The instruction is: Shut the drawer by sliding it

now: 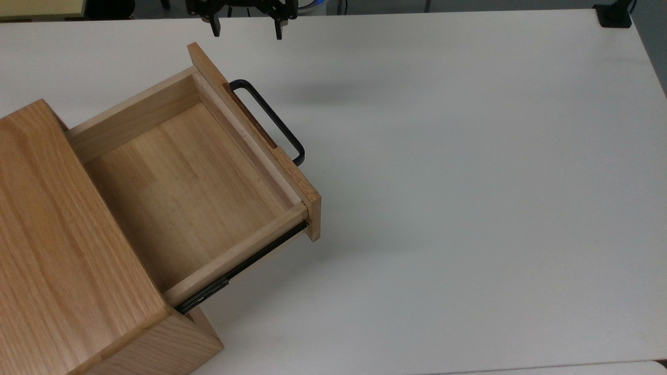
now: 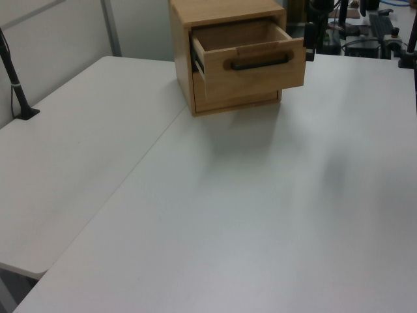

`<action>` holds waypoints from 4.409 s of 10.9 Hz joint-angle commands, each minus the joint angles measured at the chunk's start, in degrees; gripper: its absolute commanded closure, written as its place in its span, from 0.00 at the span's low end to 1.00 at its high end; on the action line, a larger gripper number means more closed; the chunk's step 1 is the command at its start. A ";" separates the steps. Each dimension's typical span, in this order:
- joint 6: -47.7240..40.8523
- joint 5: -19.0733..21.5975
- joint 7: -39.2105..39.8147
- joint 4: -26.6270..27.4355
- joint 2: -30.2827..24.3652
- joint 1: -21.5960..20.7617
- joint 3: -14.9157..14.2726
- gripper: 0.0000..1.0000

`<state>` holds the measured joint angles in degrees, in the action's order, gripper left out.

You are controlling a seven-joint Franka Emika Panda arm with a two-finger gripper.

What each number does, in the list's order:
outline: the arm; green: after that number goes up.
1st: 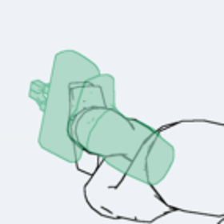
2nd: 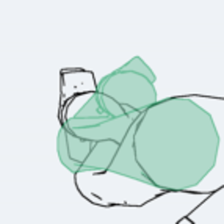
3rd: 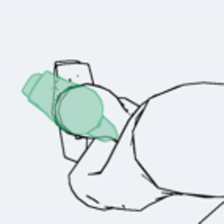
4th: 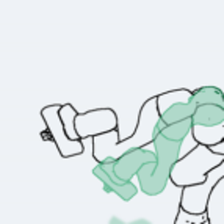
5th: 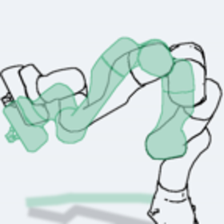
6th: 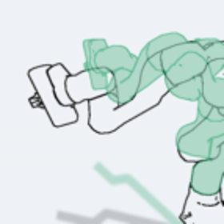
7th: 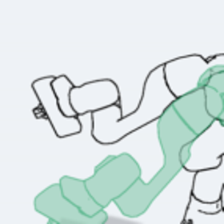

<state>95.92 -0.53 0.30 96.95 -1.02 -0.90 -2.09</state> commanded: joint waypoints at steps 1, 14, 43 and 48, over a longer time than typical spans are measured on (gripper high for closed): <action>-0.03 0.53 1.20 0.00 -0.21 0.02 -0.11 0.00; -0.47 0.26 1.20 -0.18 -0.48 0.28 -0.29 0.00; 18.16 -0.35 -60.50 -13.89 18.24 -6.93 -0.20 1.00; 22.99 -3.16 -60.06 -14.24 20.96 -0.88 -0.46 1.00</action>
<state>116.36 -1.92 -58.99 84.05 18.22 -4.31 -2.31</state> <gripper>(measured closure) 0.996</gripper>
